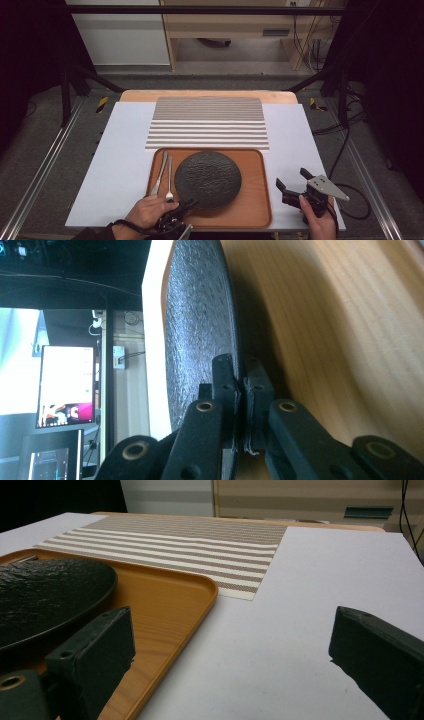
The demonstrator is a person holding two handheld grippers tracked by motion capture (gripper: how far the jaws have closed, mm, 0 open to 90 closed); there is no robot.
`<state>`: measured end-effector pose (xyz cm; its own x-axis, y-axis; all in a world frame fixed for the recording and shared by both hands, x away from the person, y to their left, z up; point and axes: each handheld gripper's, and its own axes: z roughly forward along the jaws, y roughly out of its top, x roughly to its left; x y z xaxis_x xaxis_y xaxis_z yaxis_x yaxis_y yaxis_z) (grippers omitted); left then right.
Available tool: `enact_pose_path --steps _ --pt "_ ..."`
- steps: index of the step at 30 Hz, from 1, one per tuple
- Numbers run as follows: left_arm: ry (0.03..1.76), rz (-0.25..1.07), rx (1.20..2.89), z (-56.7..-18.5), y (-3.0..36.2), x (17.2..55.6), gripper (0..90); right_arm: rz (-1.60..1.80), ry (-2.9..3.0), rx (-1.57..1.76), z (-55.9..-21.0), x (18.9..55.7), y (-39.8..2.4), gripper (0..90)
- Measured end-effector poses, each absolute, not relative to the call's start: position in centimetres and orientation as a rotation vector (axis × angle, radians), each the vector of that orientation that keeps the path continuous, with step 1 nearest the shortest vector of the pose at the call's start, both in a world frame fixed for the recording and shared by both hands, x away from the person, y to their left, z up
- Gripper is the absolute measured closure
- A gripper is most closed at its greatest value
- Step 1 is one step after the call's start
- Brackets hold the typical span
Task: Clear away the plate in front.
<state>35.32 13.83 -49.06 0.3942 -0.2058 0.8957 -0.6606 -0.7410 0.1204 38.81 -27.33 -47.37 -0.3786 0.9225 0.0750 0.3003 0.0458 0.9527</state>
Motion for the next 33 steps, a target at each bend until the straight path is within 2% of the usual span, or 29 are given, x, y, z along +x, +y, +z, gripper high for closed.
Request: enact_pose_path --steps 33 --pt "-0.807 1.266 2.183 -49.2 15.1 36.4 85.7 1.336 1.745 1.236 -47.5 38.9 -27.2 4.3"
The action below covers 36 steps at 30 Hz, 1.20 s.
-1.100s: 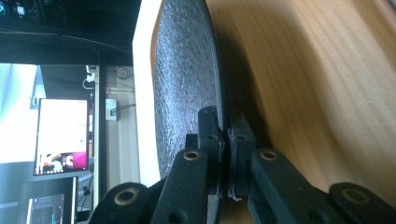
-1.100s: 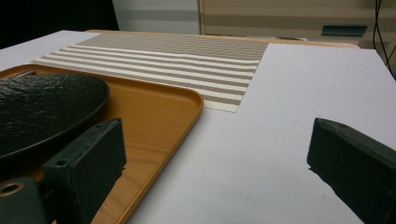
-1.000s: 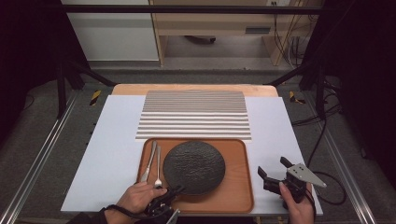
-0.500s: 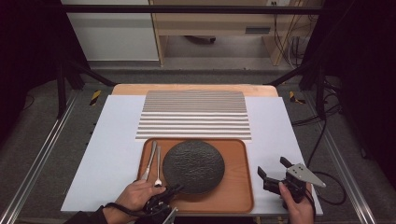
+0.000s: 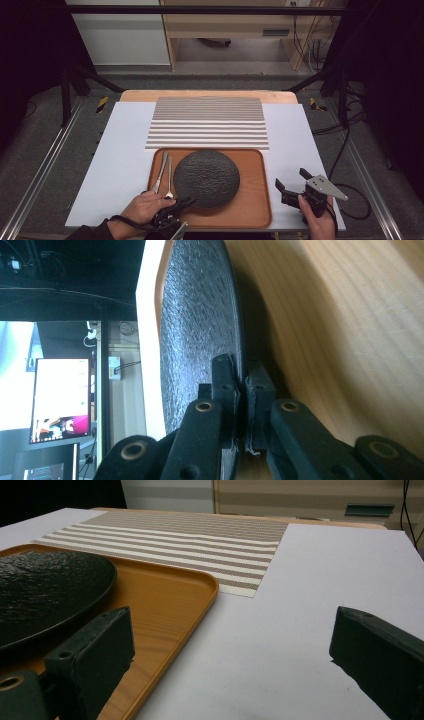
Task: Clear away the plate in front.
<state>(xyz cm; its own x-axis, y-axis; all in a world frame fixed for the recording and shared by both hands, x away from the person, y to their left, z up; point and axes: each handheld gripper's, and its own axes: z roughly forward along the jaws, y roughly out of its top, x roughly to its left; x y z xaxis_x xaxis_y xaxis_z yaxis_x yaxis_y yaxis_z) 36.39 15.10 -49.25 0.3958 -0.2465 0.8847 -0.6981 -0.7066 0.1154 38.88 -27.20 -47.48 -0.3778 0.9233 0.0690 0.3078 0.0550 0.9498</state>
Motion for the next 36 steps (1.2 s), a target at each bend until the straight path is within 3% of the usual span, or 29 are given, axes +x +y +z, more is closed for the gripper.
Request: enact_pose_path --steps 28,32,34,35,36 --pt "-0.832 1.222 2.215 -49.74 15.17 36.56 81.8 1.327 1.754 1.228 -47.52 38.88 -27.09 4.2" --pt "-0.819 1.210 2.216 -49.66 15.15 36.70 77.0 1.328 1.757 1.227 -47.53 38.88 -27.04 4.2" --pt "-0.796 1.203 2.208 -49.58 15.18 36.85 68.7 1.323 1.763 1.225 -47.54 38.88 -27.01 4.1" --pt "-0.780 1.204 2.203 -49.49 15.17 36.92 68.7 1.325 1.763 1.225 -47.54 38.87 -26.99 4.1" --pt "-0.773 1.210 2.197 -49.37 15.15 36.99 60.9 1.325 1.764 1.219 -47.51 38.86 -26.97 4.1"
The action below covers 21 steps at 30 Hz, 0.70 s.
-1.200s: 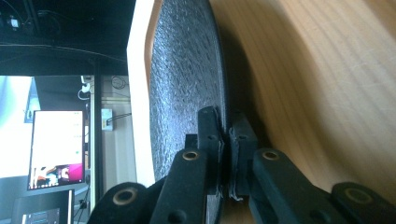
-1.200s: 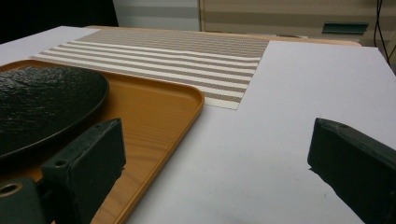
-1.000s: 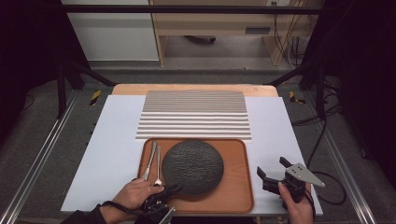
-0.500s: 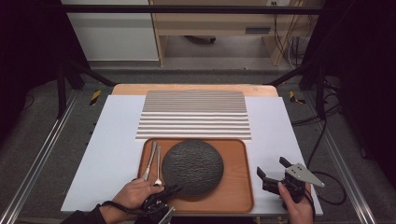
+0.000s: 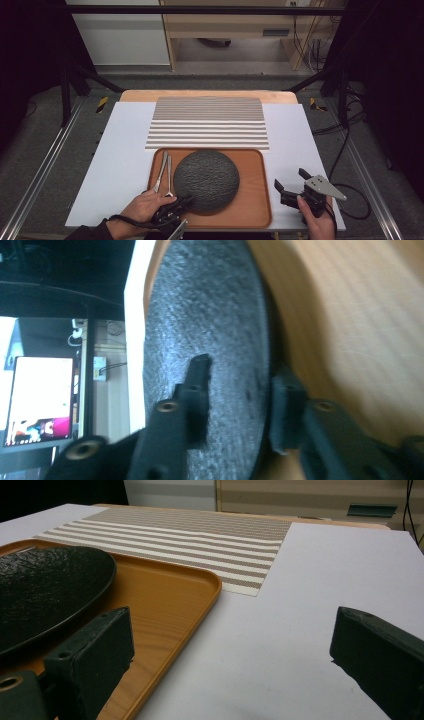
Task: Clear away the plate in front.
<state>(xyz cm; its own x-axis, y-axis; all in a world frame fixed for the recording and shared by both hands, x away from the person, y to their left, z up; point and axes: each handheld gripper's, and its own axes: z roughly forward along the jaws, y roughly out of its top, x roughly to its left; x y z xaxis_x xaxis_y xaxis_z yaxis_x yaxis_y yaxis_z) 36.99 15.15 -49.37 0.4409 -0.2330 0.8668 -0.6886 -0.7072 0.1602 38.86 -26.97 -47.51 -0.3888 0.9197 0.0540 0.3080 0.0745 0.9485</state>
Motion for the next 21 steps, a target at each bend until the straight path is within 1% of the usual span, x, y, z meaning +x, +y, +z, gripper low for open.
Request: enact_pose_path --steps 5,12,16,17,21 --pt "-0.716 1.228 2.182 -49.0 15.0 37.0 43.8 1.325 1.764 1.224 -47.6 38.9 -27.1 4.1" --pt "-0.692 1.220 2.144 -48.6 15.0 36.7 33.1 1.322 1.766 1.224 -47.6 38.9 -27.0 4.1" --pt "-0.690 1.216 2.141 -48.4 15.0 36.5 29.7 1.321 1.764 1.226 -47.6 38.9 -27.0 4.1" --pt "-0.688 1.210 2.144 -48.3 14.9 36.3 26.5 1.323 1.765 1.226 -47.6 38.9 -27.0 4.1" --pt "-0.695 1.217 2.128 -48.1 14.8 35.8 23.5 1.323 1.766 1.224 -47.6 38.9 -27.0 4.1"
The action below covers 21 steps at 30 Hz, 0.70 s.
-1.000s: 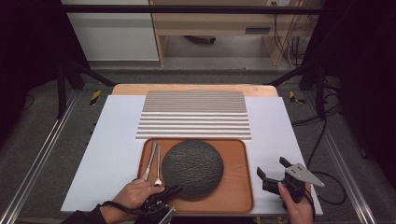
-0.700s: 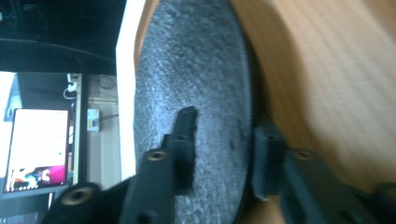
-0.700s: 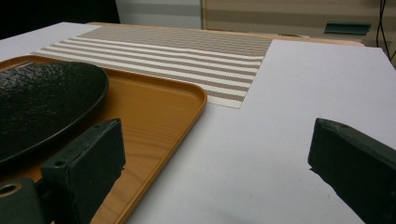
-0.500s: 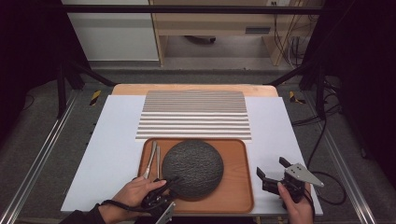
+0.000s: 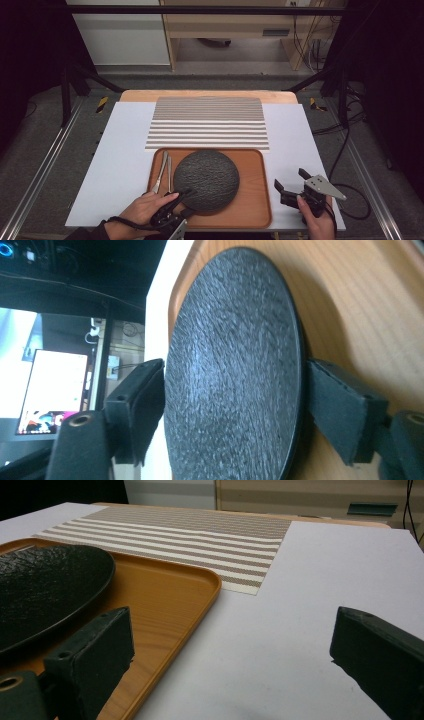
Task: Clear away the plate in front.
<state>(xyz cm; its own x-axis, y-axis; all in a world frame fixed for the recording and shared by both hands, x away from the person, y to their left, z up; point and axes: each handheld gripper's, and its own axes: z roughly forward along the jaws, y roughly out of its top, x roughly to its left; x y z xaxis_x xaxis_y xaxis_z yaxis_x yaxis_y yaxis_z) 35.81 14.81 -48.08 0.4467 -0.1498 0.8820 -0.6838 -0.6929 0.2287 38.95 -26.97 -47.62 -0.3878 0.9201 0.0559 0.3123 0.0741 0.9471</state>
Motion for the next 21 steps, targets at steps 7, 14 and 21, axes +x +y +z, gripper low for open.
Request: enact_pose_path --steps 7,14,21 --pt "-0.720 1.220 2.084 -47.3 14.6 34.9 21.5 1.318 1.774 1.224 -47.7 39.0 -26.9 4.1" --pt "-0.702 1.223 2.037 -46.2 14.1 34.6 20.1 1.320 1.773 1.225 -47.7 39.0 -26.9 4.1" --pt "-0.624 1.224 2.022 -45.5 13.8 35.1 17.6 1.323 1.770 1.225 -47.6 38.9 -26.9 4.1"
